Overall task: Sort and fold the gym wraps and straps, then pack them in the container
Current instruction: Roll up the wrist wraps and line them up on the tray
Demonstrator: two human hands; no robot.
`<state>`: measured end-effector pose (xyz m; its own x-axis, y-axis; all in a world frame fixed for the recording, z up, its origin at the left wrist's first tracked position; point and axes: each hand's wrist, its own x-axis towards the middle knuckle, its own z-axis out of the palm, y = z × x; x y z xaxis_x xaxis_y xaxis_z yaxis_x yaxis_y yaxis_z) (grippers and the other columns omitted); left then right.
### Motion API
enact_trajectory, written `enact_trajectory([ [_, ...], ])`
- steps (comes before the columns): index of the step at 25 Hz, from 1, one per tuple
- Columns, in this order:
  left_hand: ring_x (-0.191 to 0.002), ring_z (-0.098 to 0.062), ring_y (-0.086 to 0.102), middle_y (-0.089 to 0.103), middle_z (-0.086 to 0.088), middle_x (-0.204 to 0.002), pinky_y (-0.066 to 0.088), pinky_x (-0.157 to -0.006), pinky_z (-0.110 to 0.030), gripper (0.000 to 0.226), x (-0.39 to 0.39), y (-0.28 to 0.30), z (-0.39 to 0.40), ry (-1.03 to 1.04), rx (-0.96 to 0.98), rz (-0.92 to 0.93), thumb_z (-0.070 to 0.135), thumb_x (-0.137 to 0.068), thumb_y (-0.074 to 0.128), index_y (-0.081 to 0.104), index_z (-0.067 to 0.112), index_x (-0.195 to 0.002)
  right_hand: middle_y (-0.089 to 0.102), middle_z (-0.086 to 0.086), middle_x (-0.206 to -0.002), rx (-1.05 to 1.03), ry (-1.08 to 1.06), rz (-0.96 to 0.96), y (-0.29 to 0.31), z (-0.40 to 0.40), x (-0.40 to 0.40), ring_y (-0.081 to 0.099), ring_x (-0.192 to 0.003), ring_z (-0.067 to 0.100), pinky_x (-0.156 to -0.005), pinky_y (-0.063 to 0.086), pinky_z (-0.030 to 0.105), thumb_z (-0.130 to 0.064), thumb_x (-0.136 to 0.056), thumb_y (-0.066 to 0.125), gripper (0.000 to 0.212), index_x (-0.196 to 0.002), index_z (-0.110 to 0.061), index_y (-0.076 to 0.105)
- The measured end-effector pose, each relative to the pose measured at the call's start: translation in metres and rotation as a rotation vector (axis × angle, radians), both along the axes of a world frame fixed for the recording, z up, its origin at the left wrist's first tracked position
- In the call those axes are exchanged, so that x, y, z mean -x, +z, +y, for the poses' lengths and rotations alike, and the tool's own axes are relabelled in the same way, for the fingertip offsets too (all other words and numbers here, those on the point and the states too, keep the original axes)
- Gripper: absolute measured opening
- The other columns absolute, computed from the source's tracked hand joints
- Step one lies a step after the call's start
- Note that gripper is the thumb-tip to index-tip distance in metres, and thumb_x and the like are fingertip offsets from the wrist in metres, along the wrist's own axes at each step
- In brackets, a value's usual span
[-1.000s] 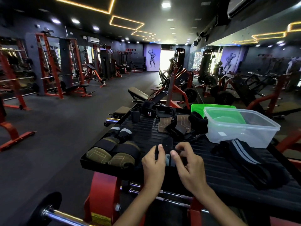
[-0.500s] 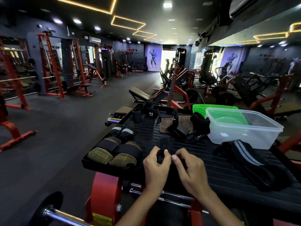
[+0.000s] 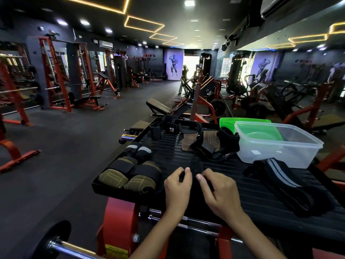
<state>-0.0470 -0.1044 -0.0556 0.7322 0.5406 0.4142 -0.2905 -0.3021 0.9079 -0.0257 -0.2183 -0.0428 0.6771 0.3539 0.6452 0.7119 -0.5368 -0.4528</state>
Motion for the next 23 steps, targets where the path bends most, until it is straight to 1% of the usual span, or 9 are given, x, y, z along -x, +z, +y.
enact_trajectory([
  [2,-0.04,-0.006,0.033,0.035,0.008,-0.038,0.026,-0.045,-0.016,0.045,0.001,0.003,-0.003,-0.032,0.019,0.089,0.027,-0.09,0.058,0.038,0.019,-0.051,0.032,-0.009,-0.04,-0.039,-0.028,-0.032,0.0,-0.001,-0.006,0.033,-0.037,0.01,-0.042,0.024,0.021,-0.029,-0.093,0.041,0.04,-0.053,-0.022,0.039],
  [6,-0.048,-0.006,0.045,0.049,0.011,-0.051,0.035,-0.048,-0.014,0.03,0.01,-0.002,-0.002,0.027,-0.256,-0.197,0.035,-0.087,0.055,0.058,0.015,-0.064,0.03,-0.008,-0.037,-0.25,-0.031,0.472,-0.001,0.008,-0.021,0.029,-0.04,0.007,-0.05,0.024,0.03,-0.03,-0.095,0.046,0.05,-0.05,-0.009,0.043],
  [8,-0.045,-0.007,0.035,0.039,0.009,-0.048,0.031,-0.047,-0.022,0.033,0.004,-0.004,0.002,0.048,-0.196,-0.188,0.033,-0.085,0.051,0.048,0.018,-0.056,0.036,-0.006,-0.041,-0.197,-0.002,0.363,-0.001,0.006,-0.014,0.034,-0.042,0.007,-0.05,0.028,0.032,-0.033,-0.094,0.048,0.045,-0.056,-0.009,0.046],
  [11,-0.043,-0.007,0.03,0.031,0.006,-0.041,0.026,-0.047,-0.022,0.045,-0.006,0.003,0.003,0.039,-0.012,0.042,0.023,-0.088,0.057,0.039,0.017,-0.048,0.043,-0.003,-0.045,0.014,-0.03,-0.005,0.001,0.001,0.001,0.04,-0.041,0.009,-0.045,0.03,0.025,-0.035,-0.092,0.043,0.036,-0.064,-0.015,0.05],
  [13,-0.042,-0.006,0.034,0.035,0.008,-0.04,0.027,-0.045,-0.016,0.042,-0.003,0.003,-0.001,0.02,-0.006,0.074,0.021,-0.089,0.06,0.046,0.015,-0.05,0.037,-0.005,-0.042,0.006,-0.064,-0.024,0.002,0.001,-0.004,0.036,-0.038,0.009,-0.042,0.026,0.025,-0.031,-0.093,0.04,0.037,-0.058,-0.02,0.043],
  [16,-0.049,0.0,0.043,0.047,0.012,-0.051,0.032,-0.05,-0.009,0.03,0.009,0.0,-0.004,0.025,-0.163,-0.174,0.026,-0.088,0.057,0.058,0.01,-0.063,0.031,-0.007,-0.037,-0.221,-0.067,0.317,0.004,0.007,-0.015,0.031,-0.039,0.007,-0.046,0.024,0.028,-0.03,-0.097,0.042,0.048,-0.052,-0.014,0.039],
  [18,-0.047,-0.001,0.036,0.04,0.011,-0.05,0.03,-0.047,-0.017,0.036,0.008,-0.003,0.0,0.036,-0.205,-0.228,0.03,-0.087,0.048,0.051,0.009,-0.058,0.031,-0.007,-0.036,-0.222,-0.018,0.411,0.004,0.006,-0.012,0.03,-0.039,0.007,-0.047,0.023,0.025,-0.033,-0.096,0.045,0.049,-0.051,-0.015,0.038],
  [21,-0.043,-0.007,0.029,0.029,0.008,-0.04,0.024,-0.049,-0.028,0.044,-0.001,-0.002,0.002,0.079,-0.038,-0.067,0.027,-0.09,0.049,0.035,0.016,-0.049,0.037,-0.008,-0.043,-0.038,0.03,0.046,0.0,0.0,-0.001,0.037,-0.042,0.007,-0.046,0.026,0.019,-0.039,-0.093,0.048,0.041,-0.058,-0.018,0.045],
  [23,-0.044,-0.007,0.032,0.034,0.007,-0.04,0.027,-0.05,-0.025,0.047,-0.001,-0.004,-0.005,0.037,0.044,0.054,0.023,-0.093,0.054,0.039,0.015,-0.049,0.039,-0.008,-0.046,0.033,0.041,-0.034,-0.005,-0.003,-0.001,0.037,-0.043,0.007,-0.047,0.026,0.019,-0.038,-0.091,0.046,0.037,-0.061,-0.016,0.048],
])
